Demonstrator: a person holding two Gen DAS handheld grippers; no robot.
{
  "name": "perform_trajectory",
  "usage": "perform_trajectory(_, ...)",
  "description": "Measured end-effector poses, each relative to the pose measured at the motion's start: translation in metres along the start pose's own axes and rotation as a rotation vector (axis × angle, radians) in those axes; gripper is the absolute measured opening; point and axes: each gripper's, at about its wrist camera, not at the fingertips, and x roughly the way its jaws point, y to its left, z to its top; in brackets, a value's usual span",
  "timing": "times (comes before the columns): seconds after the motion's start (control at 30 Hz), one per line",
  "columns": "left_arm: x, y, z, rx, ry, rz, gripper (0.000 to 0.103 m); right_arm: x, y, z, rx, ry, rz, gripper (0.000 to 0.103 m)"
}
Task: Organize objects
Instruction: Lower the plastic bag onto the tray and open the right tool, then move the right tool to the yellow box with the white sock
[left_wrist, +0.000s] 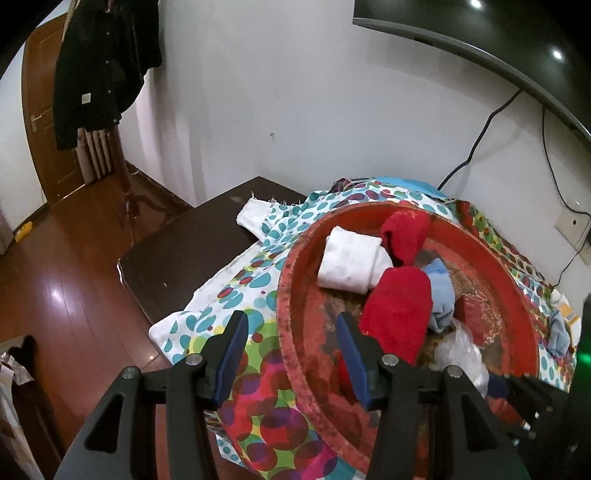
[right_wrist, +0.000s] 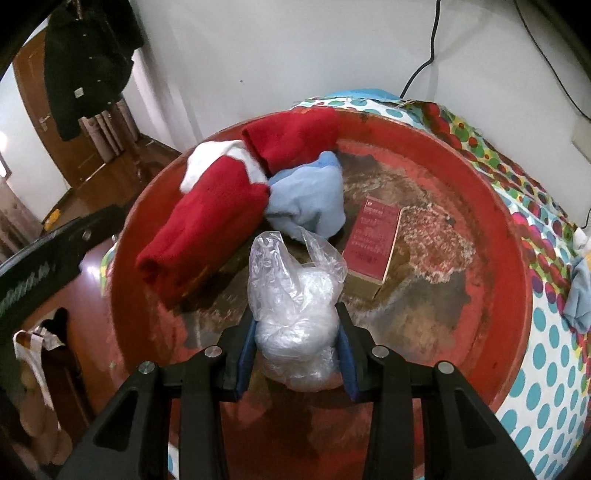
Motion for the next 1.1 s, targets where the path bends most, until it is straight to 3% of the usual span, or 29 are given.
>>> perform_trajectory(0.33,0.004,0.0,-0.001,0.001,0.014,-0.008,0.051,0.007,0.001,0.011,0.002,-0.002,-0.038,0.038)
perform_trajectory(0.43,0.004,-0.001,-0.001,0.0,0.018,-0.012,0.051,0.006,-0.001,0.011,0.007,-0.01,-0.038,0.046)
perform_trajectory(0.5,0.005,-0.001,-0.001,0.0,0.019,-0.016,0.051,0.003,-0.002,0.01,0.011,-0.02,-0.038,0.059)
perform_trajectory(0.83,0.004,-0.007,-0.003,0.023,0.011,-0.014,0.051,-0.033,-0.008,-0.002,0.015,-0.076,-0.013,0.06)
perform_trajectory(1.1,-0.001,-0.014,-0.007,0.048,-0.002,-0.007,0.051,-0.067,-0.049,-0.028,0.066,-0.128,-0.04,0.066)
